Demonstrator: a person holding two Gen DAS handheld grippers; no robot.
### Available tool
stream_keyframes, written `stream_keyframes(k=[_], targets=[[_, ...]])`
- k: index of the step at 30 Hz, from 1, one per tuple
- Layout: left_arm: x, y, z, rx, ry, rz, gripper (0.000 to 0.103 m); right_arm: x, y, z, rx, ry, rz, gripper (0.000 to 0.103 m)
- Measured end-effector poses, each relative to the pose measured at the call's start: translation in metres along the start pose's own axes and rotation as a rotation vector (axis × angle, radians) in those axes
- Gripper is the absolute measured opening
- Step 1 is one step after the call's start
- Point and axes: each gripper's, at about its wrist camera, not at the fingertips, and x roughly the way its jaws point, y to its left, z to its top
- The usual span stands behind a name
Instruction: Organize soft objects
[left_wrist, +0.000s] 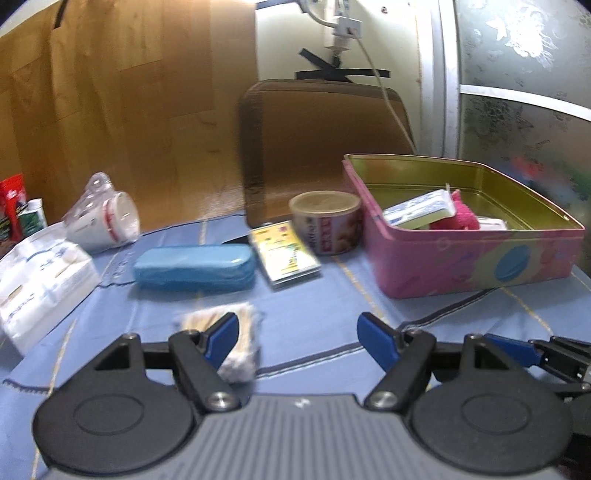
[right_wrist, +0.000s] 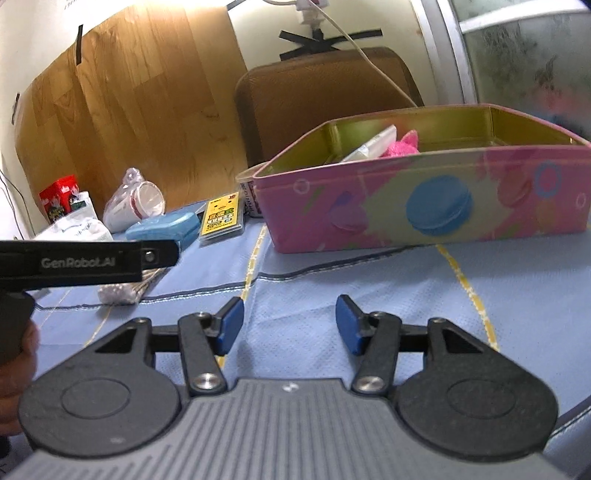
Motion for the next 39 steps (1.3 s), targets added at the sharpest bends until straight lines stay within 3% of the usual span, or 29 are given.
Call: stream_keyframes(k=[16, 33, 39], targets=[[-0.012, 0.068, -0.025, -0.103, -0.013, 0.082, 0.073, 0.013, 0.067, -0.012, -0.204, 0.032, 0.049, 0.058], [0.004, 0.132, -0.04, -0.184, 0.002, 0.22, 0.074, 0.028, 0.107, -0.012, -0.284, 0.07, 0.095, 0.061], [0.012, 0.147, -0.042, -0.233, 0.017, 0.224, 0.074, 0.036, 0.117, -0.008, -0.289, 0.097, 0.123, 0.061]])
